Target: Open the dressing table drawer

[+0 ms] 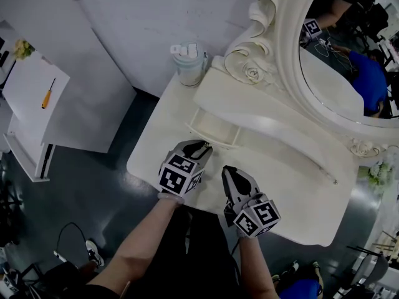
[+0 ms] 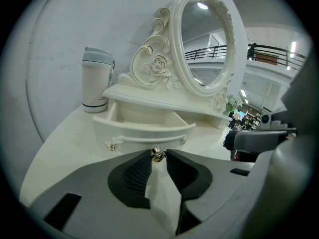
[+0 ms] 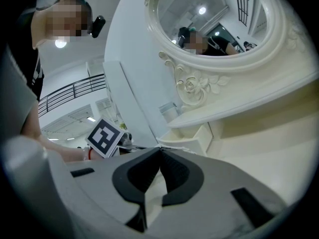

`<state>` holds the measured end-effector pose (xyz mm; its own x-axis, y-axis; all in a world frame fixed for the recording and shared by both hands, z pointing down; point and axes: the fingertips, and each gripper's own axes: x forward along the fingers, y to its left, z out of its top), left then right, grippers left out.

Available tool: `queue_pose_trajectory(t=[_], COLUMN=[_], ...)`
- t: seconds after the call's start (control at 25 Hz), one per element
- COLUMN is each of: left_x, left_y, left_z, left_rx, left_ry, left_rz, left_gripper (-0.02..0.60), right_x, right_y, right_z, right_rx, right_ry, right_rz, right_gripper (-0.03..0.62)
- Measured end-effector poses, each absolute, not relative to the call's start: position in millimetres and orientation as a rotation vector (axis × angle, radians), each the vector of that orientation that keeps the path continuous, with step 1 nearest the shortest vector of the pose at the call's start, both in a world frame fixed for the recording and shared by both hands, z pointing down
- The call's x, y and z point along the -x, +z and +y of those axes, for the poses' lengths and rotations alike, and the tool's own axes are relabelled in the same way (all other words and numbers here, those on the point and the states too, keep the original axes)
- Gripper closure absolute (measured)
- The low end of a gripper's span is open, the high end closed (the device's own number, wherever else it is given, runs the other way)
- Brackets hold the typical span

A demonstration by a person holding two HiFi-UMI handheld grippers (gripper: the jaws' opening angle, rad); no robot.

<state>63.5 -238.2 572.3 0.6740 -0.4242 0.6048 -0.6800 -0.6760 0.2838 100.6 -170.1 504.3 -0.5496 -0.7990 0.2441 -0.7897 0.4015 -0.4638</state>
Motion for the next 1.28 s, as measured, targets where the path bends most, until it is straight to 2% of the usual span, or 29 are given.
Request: queue_pose_trajectory(t=[0.64, 0.96, 1.2, 1.28], left_x=[-59, -55, -45, -41], left_y=[567, 545, 529, 522], left_z=[-232, -233, -226, -224], left_rx=[-2.41, -2.492, -2.531, -2.545], left_ry=[0.679, 0.577, 0.508, 0.48], left_rz=[-0.861, -0.895, -0.912, -0.919], left_gripper=[0.469, 0.451, 0.567, 0.58], right_x=[-97, -99, -102, -103], right_y=[503, 500, 488, 481], right_z=[-157, -154, -153, -153], right_rx=[1.488, 1.511, 1.535, 1.544], right_ry=[-0.851, -0.829, -0.77, -0.739], right_rz=[2.604, 2.594, 2.594, 2.598], right_gripper=[0.589, 0.589, 0.589, 0.591])
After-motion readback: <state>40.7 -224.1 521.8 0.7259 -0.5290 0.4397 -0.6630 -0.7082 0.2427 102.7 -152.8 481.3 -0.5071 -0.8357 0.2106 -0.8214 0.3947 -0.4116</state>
